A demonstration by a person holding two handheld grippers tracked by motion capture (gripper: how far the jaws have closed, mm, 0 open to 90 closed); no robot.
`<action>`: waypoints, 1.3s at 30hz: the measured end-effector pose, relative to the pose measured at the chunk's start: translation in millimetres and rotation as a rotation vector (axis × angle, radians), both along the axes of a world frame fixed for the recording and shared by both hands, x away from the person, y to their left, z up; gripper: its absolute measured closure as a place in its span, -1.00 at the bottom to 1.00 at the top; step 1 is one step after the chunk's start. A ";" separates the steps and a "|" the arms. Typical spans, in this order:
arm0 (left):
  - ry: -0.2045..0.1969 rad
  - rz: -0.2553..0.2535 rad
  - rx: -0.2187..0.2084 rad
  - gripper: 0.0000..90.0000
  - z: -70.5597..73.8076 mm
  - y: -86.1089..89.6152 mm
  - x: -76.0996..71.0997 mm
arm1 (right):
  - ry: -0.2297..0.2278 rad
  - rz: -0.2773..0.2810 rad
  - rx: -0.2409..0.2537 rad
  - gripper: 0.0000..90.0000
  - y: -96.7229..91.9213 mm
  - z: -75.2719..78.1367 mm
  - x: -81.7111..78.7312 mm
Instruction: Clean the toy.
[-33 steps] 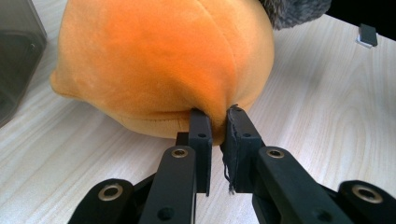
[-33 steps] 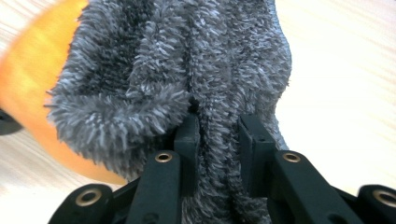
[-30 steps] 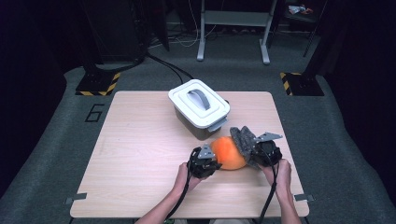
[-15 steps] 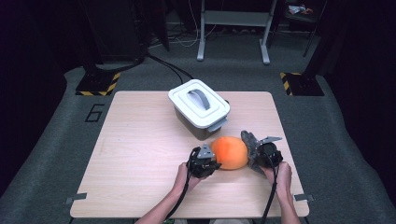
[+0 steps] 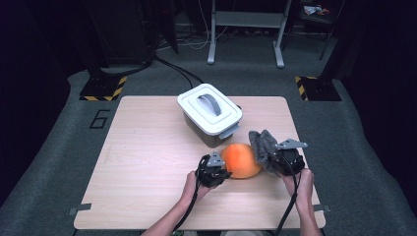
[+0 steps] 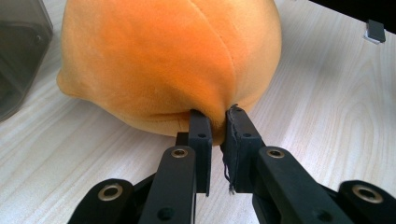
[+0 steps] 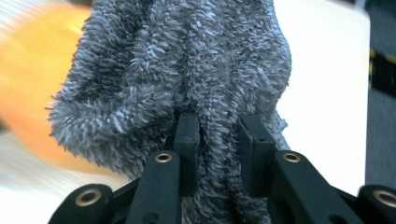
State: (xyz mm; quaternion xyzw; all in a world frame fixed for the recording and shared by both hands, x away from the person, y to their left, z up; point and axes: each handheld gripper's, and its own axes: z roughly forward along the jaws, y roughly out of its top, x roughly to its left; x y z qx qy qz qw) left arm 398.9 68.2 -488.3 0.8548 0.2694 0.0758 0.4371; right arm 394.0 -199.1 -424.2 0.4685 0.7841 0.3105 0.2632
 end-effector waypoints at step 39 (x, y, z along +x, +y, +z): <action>-0.168 0.117 0.076 0.71 -5.6 -10.7 -11.3 | 0.036 0.043 -0.007 0.59 24.0 -12.6 8.0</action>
